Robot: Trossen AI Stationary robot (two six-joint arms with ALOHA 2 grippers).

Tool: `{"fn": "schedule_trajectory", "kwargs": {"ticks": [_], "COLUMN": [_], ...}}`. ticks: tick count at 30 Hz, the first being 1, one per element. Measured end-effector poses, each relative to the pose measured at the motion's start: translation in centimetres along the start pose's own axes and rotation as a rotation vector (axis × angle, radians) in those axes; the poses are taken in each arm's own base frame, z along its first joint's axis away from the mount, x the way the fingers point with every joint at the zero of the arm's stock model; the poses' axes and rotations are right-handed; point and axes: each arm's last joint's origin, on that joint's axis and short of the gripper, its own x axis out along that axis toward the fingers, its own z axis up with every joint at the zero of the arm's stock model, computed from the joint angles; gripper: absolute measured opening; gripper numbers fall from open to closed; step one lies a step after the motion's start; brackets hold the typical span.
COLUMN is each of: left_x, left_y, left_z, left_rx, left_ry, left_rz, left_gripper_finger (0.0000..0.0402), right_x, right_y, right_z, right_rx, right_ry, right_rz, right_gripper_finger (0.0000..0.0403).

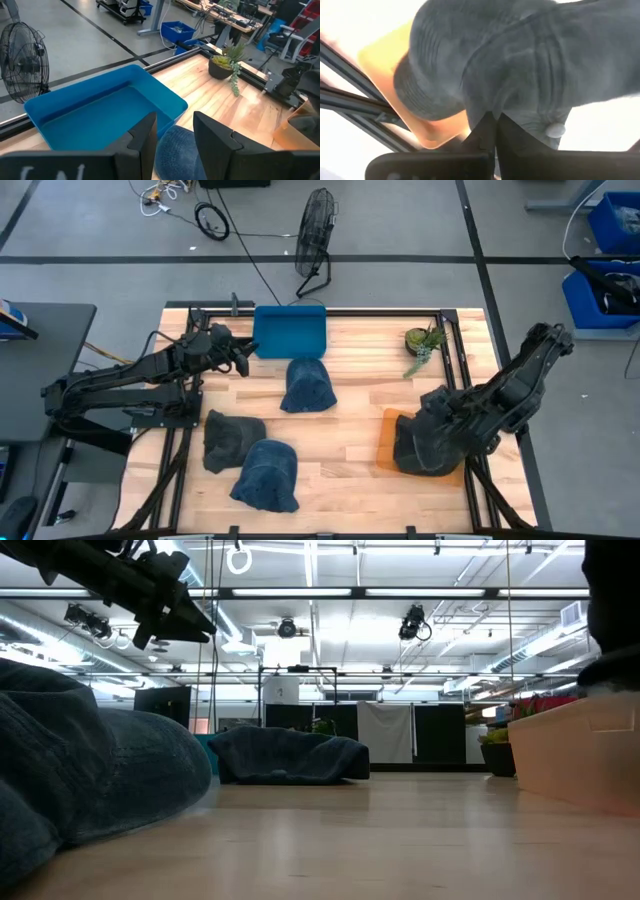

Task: Pick & Place hat
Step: Put the bottom black cap into the orange bin

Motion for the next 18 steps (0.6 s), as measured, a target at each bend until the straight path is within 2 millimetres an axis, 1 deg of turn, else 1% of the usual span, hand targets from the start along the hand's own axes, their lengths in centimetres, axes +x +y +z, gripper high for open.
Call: {"fn": "schedule_trajectory", "kwargs": {"ticks": [4, 7, 10, 13, 15, 18], "left_x": [0.0, 0.0, 0.0, 0.0, 0.0, 0.0], "left_y": [0.0, 0.0, 0.0, 0.0, 0.0, 0.0], "left_z": [0.0, 0.0, 0.0, 0.0, -0.1, -0.1], "left_rx": [-0.003, -0.019, -0.025, -0.024, -0.023, -0.021], "left_ry": [0.000, 0.000, 0.000, 0.003, 0.007, 0.011], "left_rz": [0.000, 0.000, 0.000, 0.002, 0.003, 0.005], "left_gripper_finger": [0.0133, 0.0133, 0.0133, 0.0133, 0.0133, 0.0133], "right_x": [-0.8, -0.5, 1.5, 4.6, 6.6, 8.2], "right_y": [0.1, 0.2, 0.4, 0.9, 1.2, 1.4], "right_z": [-0.6, -0.8, -0.7, -1.1, -1.1, -0.7], "right_rx": [0.033, 0.039, 0.011, -0.069, -0.083, -0.068], "right_ry": [-0.043, -0.033, 0.052, 0.192, 0.268, 0.293], "right_rz": [0.081, 0.086, 0.028, 0.034, 0.038, 0.011], "right_gripper_finger": [0.0002, 0.0002, 0.0002, 0.0002, 0.0002, 0.0002]}}
